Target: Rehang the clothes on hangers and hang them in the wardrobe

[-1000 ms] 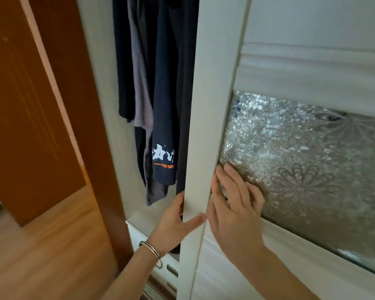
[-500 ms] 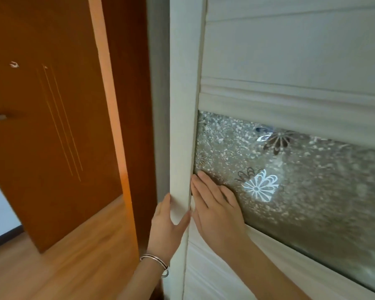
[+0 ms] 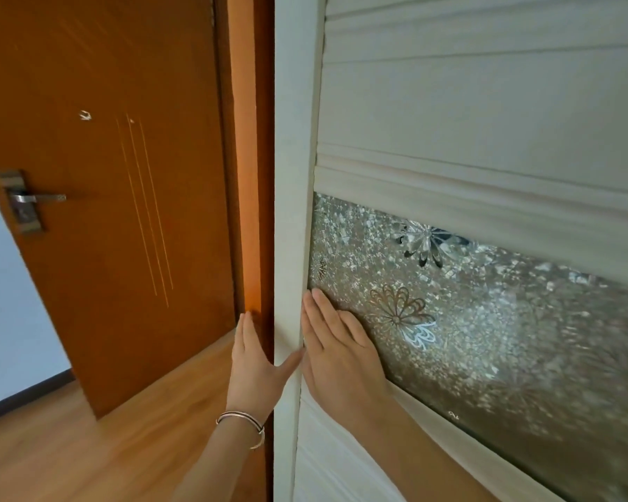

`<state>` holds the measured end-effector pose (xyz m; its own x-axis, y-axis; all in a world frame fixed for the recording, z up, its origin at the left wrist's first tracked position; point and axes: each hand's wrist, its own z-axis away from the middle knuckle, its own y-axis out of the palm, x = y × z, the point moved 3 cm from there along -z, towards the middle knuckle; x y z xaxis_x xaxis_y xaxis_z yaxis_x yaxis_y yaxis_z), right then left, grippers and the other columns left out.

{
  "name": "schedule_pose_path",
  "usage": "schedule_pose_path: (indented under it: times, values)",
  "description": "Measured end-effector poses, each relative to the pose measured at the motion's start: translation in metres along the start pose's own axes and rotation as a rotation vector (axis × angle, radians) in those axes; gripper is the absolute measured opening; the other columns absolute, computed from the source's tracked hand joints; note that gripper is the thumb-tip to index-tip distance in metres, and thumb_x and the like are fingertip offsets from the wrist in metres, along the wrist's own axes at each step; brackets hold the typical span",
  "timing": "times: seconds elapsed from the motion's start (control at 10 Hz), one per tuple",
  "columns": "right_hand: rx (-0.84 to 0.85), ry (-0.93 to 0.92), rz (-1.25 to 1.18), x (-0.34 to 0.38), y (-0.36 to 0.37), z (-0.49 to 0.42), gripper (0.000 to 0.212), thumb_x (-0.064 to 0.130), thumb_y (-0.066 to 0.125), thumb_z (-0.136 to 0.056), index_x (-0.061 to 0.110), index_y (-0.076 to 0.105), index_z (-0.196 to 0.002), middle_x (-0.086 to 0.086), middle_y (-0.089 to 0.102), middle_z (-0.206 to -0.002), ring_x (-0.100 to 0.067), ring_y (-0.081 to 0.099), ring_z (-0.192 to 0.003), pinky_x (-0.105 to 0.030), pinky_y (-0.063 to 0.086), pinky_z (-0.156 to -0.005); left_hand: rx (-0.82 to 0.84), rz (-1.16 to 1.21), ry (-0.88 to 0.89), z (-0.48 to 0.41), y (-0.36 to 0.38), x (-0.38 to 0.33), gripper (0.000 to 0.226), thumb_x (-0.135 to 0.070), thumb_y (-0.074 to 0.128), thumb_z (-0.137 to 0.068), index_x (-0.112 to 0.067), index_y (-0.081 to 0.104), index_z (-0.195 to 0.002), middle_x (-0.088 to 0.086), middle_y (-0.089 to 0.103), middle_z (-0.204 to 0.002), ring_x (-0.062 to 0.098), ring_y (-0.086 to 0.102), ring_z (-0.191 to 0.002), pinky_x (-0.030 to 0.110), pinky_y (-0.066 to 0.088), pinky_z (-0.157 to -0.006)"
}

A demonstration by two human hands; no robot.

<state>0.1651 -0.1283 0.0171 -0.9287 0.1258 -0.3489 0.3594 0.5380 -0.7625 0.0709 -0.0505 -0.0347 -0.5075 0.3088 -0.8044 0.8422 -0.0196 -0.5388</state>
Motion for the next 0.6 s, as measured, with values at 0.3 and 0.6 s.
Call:
schedule_pose_path:
  times: [0.3,0.6]
  values:
    - [-0.008,-0.016,-0.020,0.005,0.010,-0.009,0.057,0.032,0.033,-0.086,0.005,0.046,-0.134,-0.009,0.047,-0.142,-0.021,0.037,-0.137,-0.036,0.016,-0.111,0.133,-0.124,-0.017,-0.006,0.000,-0.002,0.089,-0.037,0.053,-0.089,-0.010,-0.009,-0.147,0.008,0.008,-0.158,0.022,0.023,-0.143,0.030,0.031,-0.110]
    - [-0.186,0.123,-0.574,-0.002,-0.026,-0.012,0.035,0.029,0.041,-0.084,0.021,0.074,-0.095,0.006,0.073,-0.102,-0.010,0.069,-0.090,-0.030,0.051,-0.088,0.195,-0.131,0.124,0.001,-0.044,-0.045,0.058,-0.027,0.052,-0.091,-0.018,0.028,-0.143,-0.001,0.039,-0.147,0.016,0.038,-0.135,0.029,0.032,-0.110]
